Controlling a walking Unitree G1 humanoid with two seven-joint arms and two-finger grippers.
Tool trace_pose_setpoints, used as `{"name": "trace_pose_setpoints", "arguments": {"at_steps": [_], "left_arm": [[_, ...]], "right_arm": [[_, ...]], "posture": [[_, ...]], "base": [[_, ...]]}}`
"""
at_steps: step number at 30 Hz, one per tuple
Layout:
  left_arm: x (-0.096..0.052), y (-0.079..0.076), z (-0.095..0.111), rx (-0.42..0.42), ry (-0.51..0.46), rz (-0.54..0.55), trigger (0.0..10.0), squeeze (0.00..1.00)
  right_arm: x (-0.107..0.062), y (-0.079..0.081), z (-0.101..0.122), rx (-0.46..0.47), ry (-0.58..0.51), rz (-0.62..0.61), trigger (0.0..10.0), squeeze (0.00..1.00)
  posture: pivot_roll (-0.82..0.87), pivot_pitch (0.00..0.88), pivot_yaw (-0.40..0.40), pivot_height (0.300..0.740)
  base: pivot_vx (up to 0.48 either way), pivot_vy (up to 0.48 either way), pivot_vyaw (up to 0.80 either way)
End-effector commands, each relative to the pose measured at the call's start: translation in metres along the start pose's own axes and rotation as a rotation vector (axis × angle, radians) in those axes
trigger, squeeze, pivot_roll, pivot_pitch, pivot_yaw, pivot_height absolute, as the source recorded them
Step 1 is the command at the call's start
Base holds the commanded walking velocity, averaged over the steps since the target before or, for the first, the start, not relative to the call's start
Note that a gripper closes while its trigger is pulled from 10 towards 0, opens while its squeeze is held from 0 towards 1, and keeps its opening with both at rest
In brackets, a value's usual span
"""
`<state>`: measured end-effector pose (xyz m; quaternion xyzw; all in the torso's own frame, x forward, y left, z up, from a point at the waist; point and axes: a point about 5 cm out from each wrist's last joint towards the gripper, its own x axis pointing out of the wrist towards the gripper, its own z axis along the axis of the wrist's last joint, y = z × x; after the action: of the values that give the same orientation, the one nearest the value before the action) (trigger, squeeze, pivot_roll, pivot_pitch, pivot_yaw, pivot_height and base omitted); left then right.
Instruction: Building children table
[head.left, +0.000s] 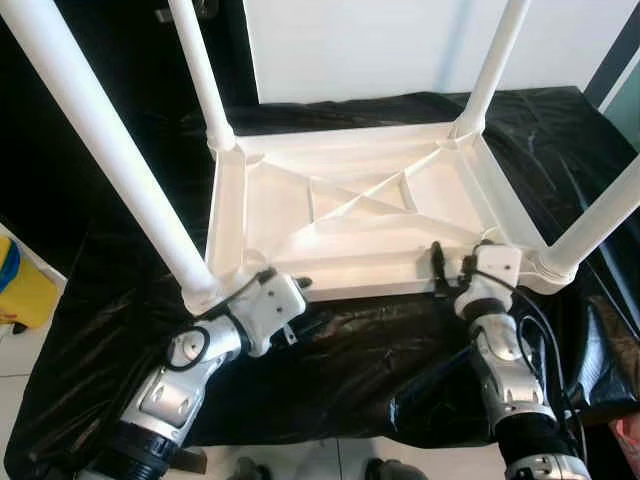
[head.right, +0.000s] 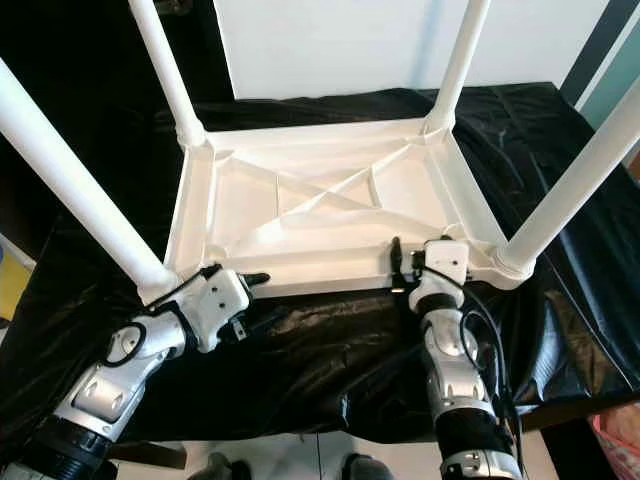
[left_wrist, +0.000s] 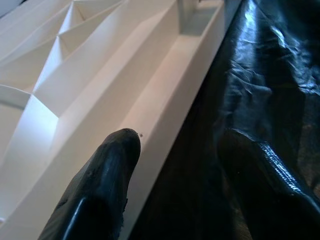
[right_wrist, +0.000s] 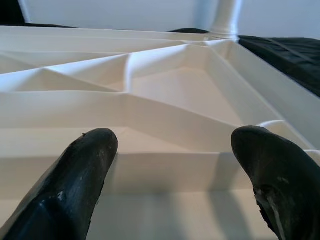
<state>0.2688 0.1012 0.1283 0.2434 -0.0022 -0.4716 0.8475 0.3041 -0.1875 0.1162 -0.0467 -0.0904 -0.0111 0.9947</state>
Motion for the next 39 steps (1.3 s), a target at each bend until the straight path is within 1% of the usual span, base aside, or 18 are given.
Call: {"name": "trace_pose_setpoints", "arguments": {"at_steps": [1, 9, 12, 13, 15, 17, 18, 19, 21, 22, 25, 28, 29, 30, 31, 33, 37, 39], "left_arm": [[-0.002, -0.001, -0.005, 0.004, 0.031, 0.0, 10.0, 0.0], [0.002, 0.01, -0.006, 0.035, 0.042, 0.07, 10.0, 0.0], [0.003, 0.012, -0.005, 0.039, 0.04, 0.074, 10.0, 0.0], [0.003, 0.012, -0.005, 0.039, 0.04, 0.074, 10.0, 0.0], [0.001, 0.005, 0.0, 0.001, 0.008, 0.026, 10.0, 0.0], [0.001, 0.005, 0.0, 0.001, 0.008, 0.026, 10.0, 0.0], [0.0, 0.001, 0.002, -0.03, -0.004, -0.003, 10.0, 0.0], [0.0, 0.001, 0.002, -0.03, -0.004, -0.003, 10.0, 0.0], [-0.01, -0.009, 0.01, -0.111, -0.053, -0.064, 10.0, 0.0], [-0.01, -0.009, 0.01, -0.111, -0.053, -0.064, 10.0, 0.0], [-0.025, -0.016, 0.017, -0.211, -0.099, -0.03, 10.0, 0.0], [-0.029, -0.016, 0.019, -0.216, -0.109, -0.005, 10.0, 0.0], [-0.036, -0.014, 0.019, -0.229, -0.111, 0.045, 10.0, 0.0], [-0.045, -0.004, 0.017, -0.227, -0.103, 0.135, 10.0, 0.0], [-0.045, -0.004, 0.017, -0.227, -0.103, 0.135, 10.0, 0.0], [-0.054, 0.006, 0.014, -0.225, -0.09, 0.232, 10.0, 0.0], [-0.056, 0.007, 0.014, -0.229, -0.086, 0.244, 10.0, 0.0], [-0.109, 0.038, 0.01, -0.223, -0.028, 0.446, 10.0, 0.0]], "right_arm": [[-0.008, 0.003, -0.006, 0.003, 0.022, 0.013, 10.0, 0.0], [-0.025, 0.013, -0.007, 0.035, 0.03, 0.023, 10.0, 0.0], [-0.038, 0.019, -0.009, 0.045, 0.041, 0.033, 10.0, 0.0], [-0.038, 0.019, -0.009, 0.045, 0.041, 0.033, 10.0, 0.0], [-0.05, 0.026, -0.01, 0.059, 0.051, 0.049, 10.0, 0.0], [-0.05, 0.026, -0.01, 0.059, 0.051, 0.049, 10.0, 0.0], [-0.053, 0.027, -0.01, 0.059, 0.053, 0.053, 10.0, 0.0], [-0.053, 0.027, -0.01, 0.059, 0.053, 0.053, 10.0, 0.0], [-0.053, 0.025, -0.01, 0.06, 0.049, 0.058, 10.0, 0.0], [-0.053, 0.025, -0.01, 0.06, 0.049, 0.058, 10.0, 0.0], [-0.045, 0.019, -0.008, 0.048, 0.037, 0.049, 10.0, 0.0], [-0.043, 0.017, -0.006, 0.043, 0.032, 0.045, 10.0, 0.0], [-0.04, 0.015, -0.005, 0.039, 0.029, 0.038, 10.0, 0.0], [-0.037, 0.012, -0.004, 0.037, 0.026, 0.031, 10.0, 0.0], [-0.037, 0.012, -0.004, 0.037, 0.026, 0.031, 10.0, 0.0], [-0.035, 0.01, -0.002, 0.036, 0.026, 0.023, 10.0, 0.0], [-0.036, 0.01, -0.002, 0.036, 0.028, 0.023, 10.0, 0.0], [-0.029, 0.012, -0.002, 0.031, 0.028, 0.046, 10.0, 0.0]], "posture": [[-0.08, 0.148, 0.032, 0.74], [-0.09, 0.143, 0.024, 0.74], [-0.1, 0.138, 0.023, 0.74], [-0.1, 0.138, 0.023, 0.74], [-0.11, 0.136, 0.026, 0.74], [-0.11, 0.136, 0.026, 0.74], [-0.11, 0.136, 0.026, 0.74], [-0.11, 0.136, 0.026, 0.74], [-0.11, 0.134, 0.033, 0.74], [-0.11, 0.134, 0.033, 0.74], [-0.09, 0.132, 0.037, 0.74], [-0.09, 0.133, 0.037, 0.74], [-0.07, 0.135, 0.034, 0.74], [-0.06, 0.136, 0.026, 0.74], [-0.06, 0.136, 0.026, 0.74], [-0.06, 0.136, 0.026, 0.74], [-0.06, 0.136, 0.026, 0.74], [0.0, 0.144, -0.002, 0.74]], "base": [[0.0, 0.0, 0.0], [0.0, 0.0, 0.0], [0.0, 0.0, 0.0], [0.0, 0.0, 0.0], [0.0, 0.0, 0.0], [0.0, 0.0, 0.0], [0.0, 0.0, 0.0], [0.0, 0.0, 0.0], [0.0, 0.0, 0.0], [0.0, 0.0, 0.0], [0.0, 0.0, 0.0], [0.0, 0.0, 0.0], [0.0, 0.0, 0.0], [0.0, 0.0, 0.0], [0.0, 0.0, 0.0], [0.0, 0.0, 0.0], [0.0, 0.0, 0.0], [0.0, 0.0, 0.0]]}}
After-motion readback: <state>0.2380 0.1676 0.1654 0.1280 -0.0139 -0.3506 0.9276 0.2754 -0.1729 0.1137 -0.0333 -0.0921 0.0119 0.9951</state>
